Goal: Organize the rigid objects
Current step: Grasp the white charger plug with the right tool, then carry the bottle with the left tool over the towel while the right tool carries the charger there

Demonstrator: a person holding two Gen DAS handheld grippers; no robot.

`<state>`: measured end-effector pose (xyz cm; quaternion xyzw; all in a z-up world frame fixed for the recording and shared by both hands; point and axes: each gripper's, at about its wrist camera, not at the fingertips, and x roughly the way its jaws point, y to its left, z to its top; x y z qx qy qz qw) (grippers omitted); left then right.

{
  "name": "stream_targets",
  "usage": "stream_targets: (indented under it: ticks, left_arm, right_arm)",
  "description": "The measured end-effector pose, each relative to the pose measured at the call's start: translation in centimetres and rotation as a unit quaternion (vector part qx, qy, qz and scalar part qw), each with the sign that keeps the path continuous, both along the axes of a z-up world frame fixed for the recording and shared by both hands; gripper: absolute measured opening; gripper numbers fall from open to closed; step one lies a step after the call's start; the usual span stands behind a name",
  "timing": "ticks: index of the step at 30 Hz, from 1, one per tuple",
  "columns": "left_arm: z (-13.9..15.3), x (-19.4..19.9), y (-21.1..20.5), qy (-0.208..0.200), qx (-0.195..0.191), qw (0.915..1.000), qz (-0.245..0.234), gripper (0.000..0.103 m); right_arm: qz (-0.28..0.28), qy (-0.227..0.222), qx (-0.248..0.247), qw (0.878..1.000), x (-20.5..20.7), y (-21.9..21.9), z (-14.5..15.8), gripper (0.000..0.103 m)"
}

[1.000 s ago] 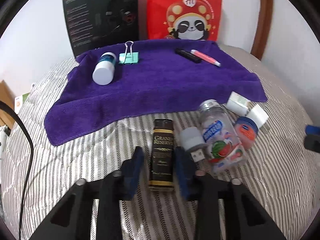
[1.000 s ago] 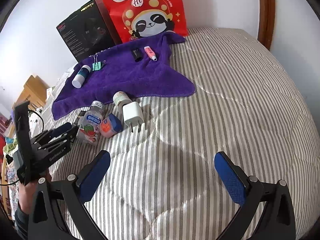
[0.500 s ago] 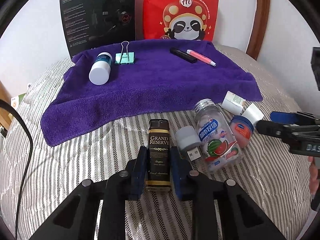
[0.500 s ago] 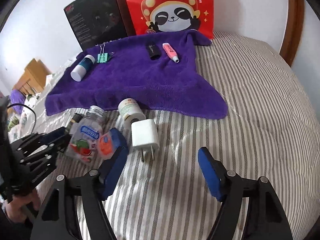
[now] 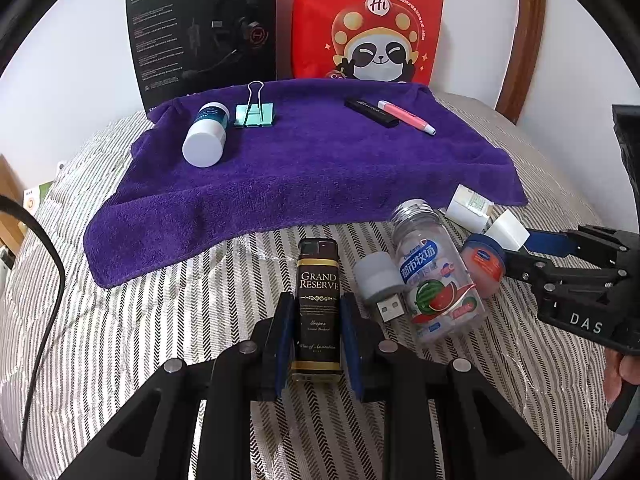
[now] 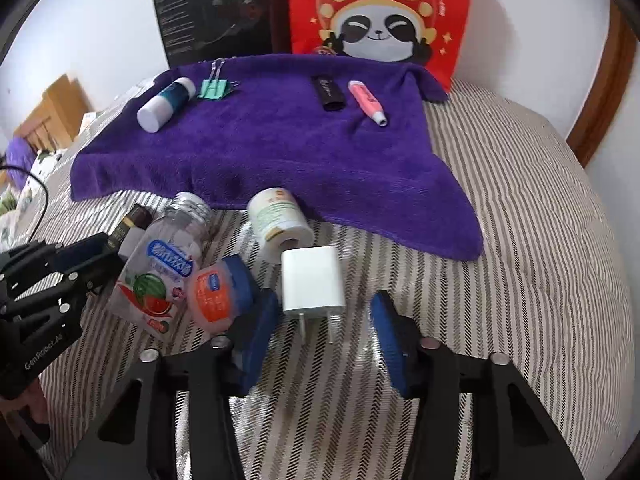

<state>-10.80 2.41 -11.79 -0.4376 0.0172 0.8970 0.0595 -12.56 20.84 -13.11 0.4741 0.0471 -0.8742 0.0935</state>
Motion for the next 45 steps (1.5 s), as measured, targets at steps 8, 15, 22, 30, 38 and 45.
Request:
stream_targets:
  ticks: [8, 15, 22, 30, 38, 45]
  left_arm:
    - [0.0, 0.1, -0.2, 0.002, 0.008, 1.0, 0.0, 0.023]
    - [0.0, 0.3, -1.9, 0.002, 0.033, 0.9995, 0.004, 0.023]
    - [0.5, 0.6, -3.6, 0.002, 0.046, 0.9987, 0.02, 0.023]
    - [2.3, 0.2, -4.5, 0.012, 0.049, 0.9984, 0.028, 0.023]
    - [4.9, -2.6, -6.4, 0.024, 0.051, 0.9978, 0.034, 0.022]
    - [5.3, -7.0, -7.4, 0.0, 0.058, 0.9983, 0.006, 0.022]
  right_arm:
    - [0.002, 0.003, -0.008, 1.0, -0.2, 0.0, 0.0, 0.028]
    - [-0.004, -0.002, -0.025, 1.0, -0.1, 0.7, 0.3, 0.028]
    - [-0.01, 0.0, -0.031, 0.999, 0.6, 1.8, 1.1, 0.028]
    - [-0.005, -0.001, -0.041, 0.999, -0.1, 2.3, 2.0, 0.028]
    - [0.006, 0.007, -0.051, 0.999, -2.2, 2.2, 4.0, 0.028]
    - [0.027, 0.008, -0.047, 0.999, -6.2, 1.0, 5.1, 0.028]
